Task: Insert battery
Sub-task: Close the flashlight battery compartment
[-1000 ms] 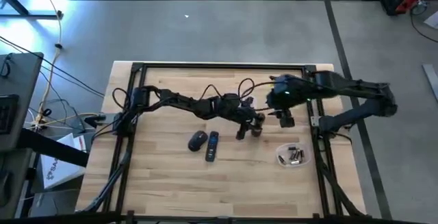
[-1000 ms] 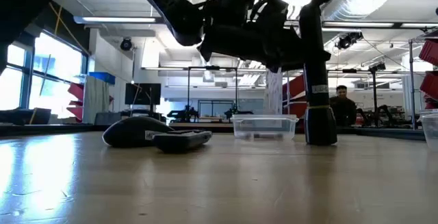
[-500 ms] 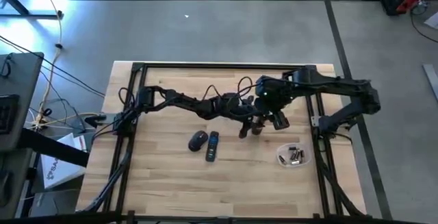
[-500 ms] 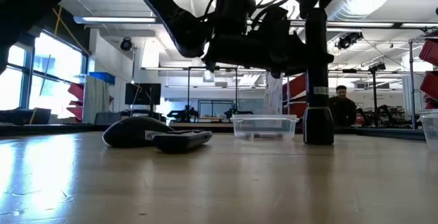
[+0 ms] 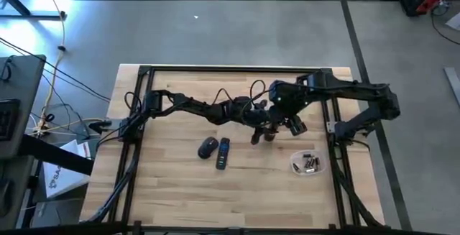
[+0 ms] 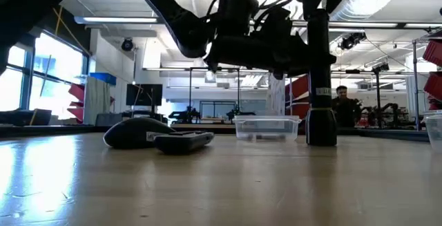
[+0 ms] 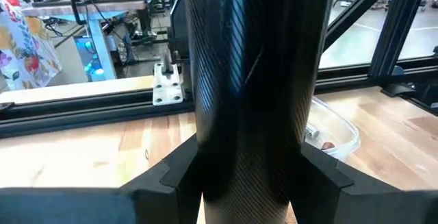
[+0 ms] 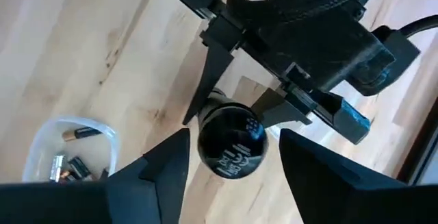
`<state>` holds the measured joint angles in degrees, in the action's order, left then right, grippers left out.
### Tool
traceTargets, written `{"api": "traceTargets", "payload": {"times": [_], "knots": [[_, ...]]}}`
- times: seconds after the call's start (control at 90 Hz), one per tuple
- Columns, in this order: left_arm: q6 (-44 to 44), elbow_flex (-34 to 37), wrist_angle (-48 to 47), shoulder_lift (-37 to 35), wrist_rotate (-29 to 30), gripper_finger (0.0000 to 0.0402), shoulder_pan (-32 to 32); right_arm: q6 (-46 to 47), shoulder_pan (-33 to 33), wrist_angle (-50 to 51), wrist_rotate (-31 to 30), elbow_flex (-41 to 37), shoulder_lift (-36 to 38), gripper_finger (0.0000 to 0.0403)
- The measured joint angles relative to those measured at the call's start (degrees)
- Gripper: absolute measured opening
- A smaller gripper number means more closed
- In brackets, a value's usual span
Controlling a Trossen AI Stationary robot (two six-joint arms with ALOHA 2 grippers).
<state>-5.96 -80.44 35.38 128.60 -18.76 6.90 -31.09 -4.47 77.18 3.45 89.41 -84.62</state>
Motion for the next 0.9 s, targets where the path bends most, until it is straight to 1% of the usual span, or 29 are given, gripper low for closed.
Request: {"api": "traceTargets", "payload": {"times": [0.222,0.422,0.533,0.711,0.9], "knots": [[-0.1,0.0,0.0,0.0,-0.1,0.0146,0.0,0.0,-1.6,-0.3,3.1,-0.5,0.0,0.0157],[-0.1,0.0,-0.2,0.0,-0.1,0.0146,0.0,0.3,-1.6,-2.0,3.1,-3.8,0.0,0.0156],[-0.1,0.0,-0.2,0.0,-0.2,0.0146,0.0,0.7,-1.6,-3.4,3.6,-3.9,0.9,0.0156],[-0.2,0.0,-0.3,0.0,-0.2,0.0146,0.0,1.4,-1.9,-5.3,4.8,-3.8,4.4,0.0156],[-0.2,0.1,-0.3,0.0,-0.2,0.0146,0.0,2.3,-2.0,-5.8,6.5,-4.2,5.3,0.0156]]}}
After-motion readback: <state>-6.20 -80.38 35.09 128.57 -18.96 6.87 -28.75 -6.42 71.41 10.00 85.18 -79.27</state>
